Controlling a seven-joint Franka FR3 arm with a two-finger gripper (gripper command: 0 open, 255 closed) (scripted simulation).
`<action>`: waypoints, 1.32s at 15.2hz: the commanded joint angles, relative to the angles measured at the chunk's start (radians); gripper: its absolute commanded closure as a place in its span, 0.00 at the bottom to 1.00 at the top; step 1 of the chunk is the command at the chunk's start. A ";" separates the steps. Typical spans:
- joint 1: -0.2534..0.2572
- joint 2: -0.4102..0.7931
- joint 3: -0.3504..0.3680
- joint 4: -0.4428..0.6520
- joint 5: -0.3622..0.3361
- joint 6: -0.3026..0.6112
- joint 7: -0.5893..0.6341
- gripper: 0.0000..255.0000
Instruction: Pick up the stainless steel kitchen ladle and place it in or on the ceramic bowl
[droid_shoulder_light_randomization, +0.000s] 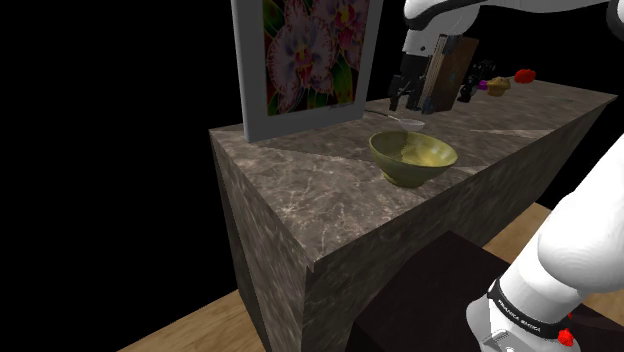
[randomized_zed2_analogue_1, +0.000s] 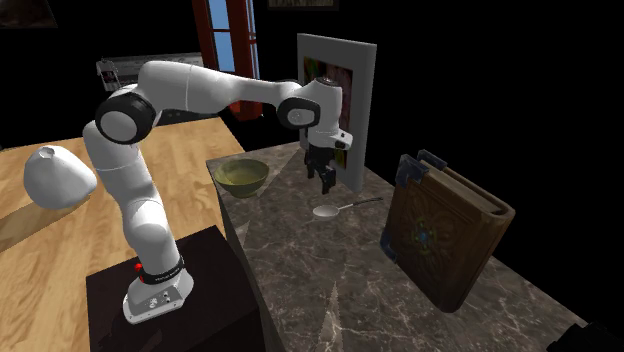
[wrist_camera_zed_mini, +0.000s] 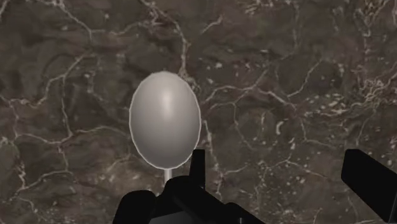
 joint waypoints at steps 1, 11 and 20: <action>-0.014 0.081 -0.018 0.076 0.028 -0.004 -0.030 0.00; -0.100 0.371 -0.046 0.350 0.139 -0.022 -0.115 0.00; -0.093 0.372 -0.043 0.290 0.142 0.039 -0.119 0.00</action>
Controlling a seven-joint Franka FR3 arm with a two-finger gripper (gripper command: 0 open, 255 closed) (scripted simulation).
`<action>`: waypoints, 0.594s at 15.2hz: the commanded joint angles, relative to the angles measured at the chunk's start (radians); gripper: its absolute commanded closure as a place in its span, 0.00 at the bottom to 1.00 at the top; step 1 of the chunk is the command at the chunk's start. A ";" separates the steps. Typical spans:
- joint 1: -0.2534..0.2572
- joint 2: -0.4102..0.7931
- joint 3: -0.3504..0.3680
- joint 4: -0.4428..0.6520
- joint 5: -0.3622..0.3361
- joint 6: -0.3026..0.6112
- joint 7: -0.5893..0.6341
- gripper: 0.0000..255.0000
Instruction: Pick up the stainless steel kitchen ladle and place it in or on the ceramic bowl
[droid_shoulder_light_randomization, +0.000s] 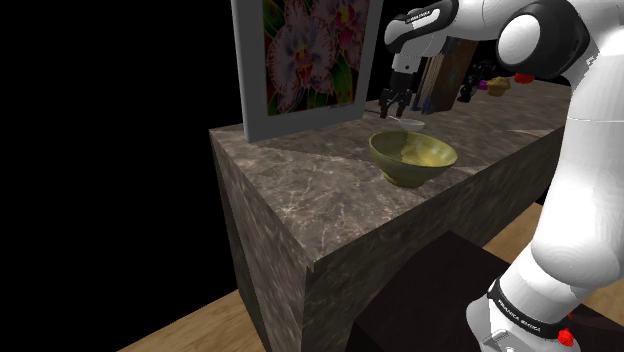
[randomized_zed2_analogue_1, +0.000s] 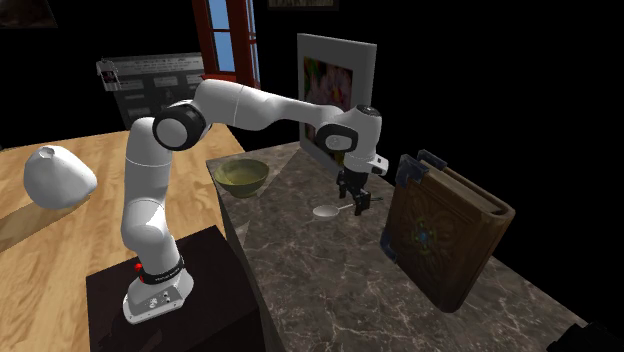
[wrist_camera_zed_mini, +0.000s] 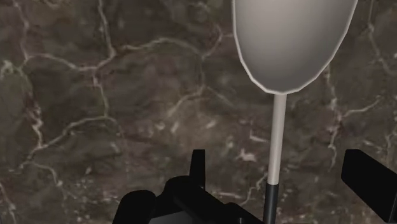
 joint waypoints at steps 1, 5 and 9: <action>0.000 0.000 0.000 -0.001 0.000 0.001 0.000 0.00; 0.000 0.000 0.000 -0.001 0.000 0.001 0.000 1.00; 0.000 0.000 0.000 -0.001 0.000 0.001 0.000 1.00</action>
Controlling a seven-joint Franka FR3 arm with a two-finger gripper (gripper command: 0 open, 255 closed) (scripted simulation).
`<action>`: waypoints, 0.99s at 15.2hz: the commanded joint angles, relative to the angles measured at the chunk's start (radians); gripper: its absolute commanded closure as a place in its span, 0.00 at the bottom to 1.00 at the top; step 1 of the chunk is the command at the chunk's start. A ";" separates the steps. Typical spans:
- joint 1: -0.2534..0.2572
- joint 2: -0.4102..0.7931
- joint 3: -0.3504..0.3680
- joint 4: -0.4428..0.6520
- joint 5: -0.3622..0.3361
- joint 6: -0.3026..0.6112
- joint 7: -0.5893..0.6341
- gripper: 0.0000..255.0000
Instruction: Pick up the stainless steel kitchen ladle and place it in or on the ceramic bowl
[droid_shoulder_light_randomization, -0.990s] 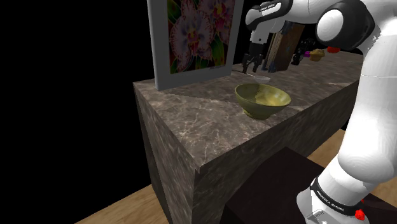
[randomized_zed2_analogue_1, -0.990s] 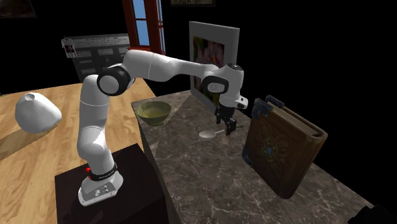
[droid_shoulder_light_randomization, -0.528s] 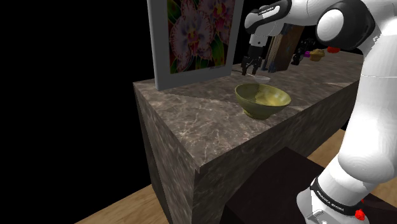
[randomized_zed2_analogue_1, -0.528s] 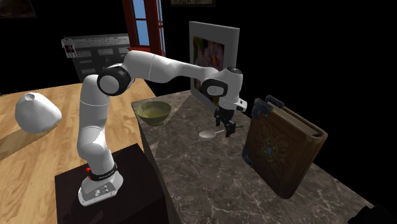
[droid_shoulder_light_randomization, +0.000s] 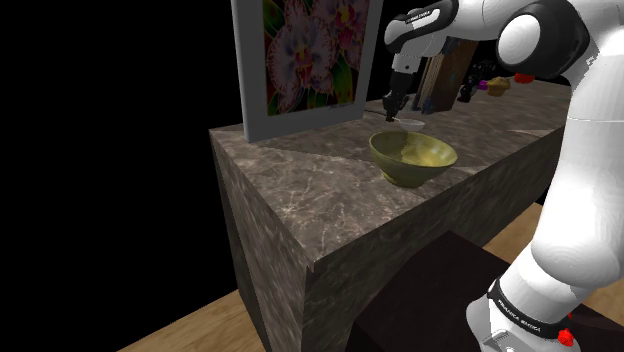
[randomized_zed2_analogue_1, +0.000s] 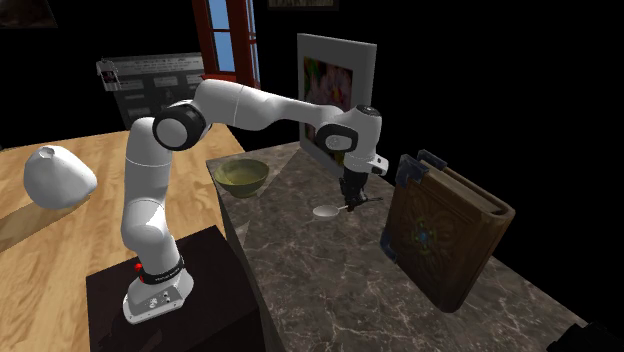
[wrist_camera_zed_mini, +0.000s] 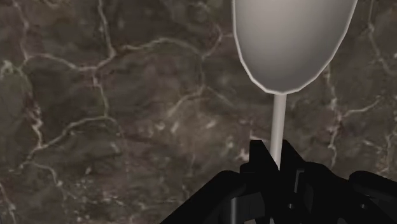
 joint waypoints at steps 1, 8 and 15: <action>0.000 0.000 0.000 0.000 0.000 0.000 0.000 1.00; -0.002 -0.006 -0.002 0.045 -0.004 -0.050 0.007 1.00; -0.009 -0.008 -0.005 0.138 -0.008 -0.143 0.017 1.00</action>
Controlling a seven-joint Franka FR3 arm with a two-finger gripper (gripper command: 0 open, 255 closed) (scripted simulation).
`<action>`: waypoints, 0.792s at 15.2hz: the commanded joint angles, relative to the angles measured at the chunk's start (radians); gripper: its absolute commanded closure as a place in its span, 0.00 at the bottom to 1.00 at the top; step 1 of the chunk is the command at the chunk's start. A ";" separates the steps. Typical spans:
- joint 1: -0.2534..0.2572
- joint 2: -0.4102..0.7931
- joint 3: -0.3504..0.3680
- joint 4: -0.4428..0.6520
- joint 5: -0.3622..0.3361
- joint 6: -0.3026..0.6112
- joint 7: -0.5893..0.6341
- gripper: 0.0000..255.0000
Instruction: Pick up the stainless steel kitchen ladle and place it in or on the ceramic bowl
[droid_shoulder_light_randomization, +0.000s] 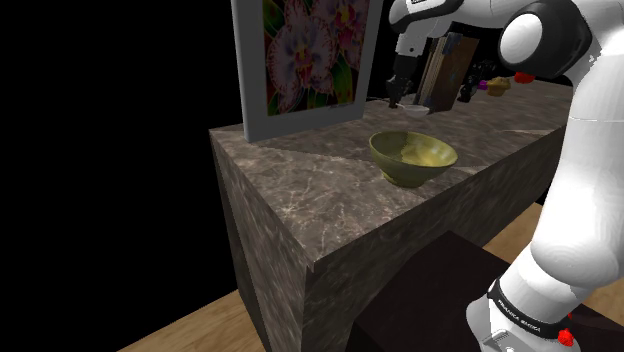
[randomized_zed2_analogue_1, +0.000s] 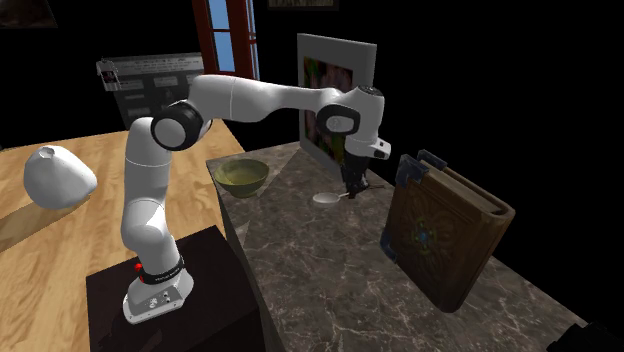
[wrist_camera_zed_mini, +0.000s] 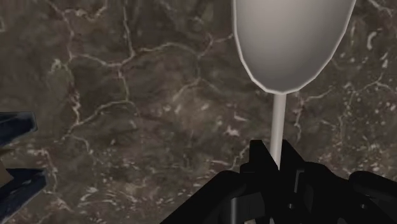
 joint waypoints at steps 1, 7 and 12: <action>-0.002 0.001 0.000 0.029 0.000 -0.029 0.004 1.00; -0.013 0.013 -0.002 0.128 0.003 -0.115 0.011 1.00; -0.026 0.033 -0.003 0.225 0.011 -0.192 0.015 1.00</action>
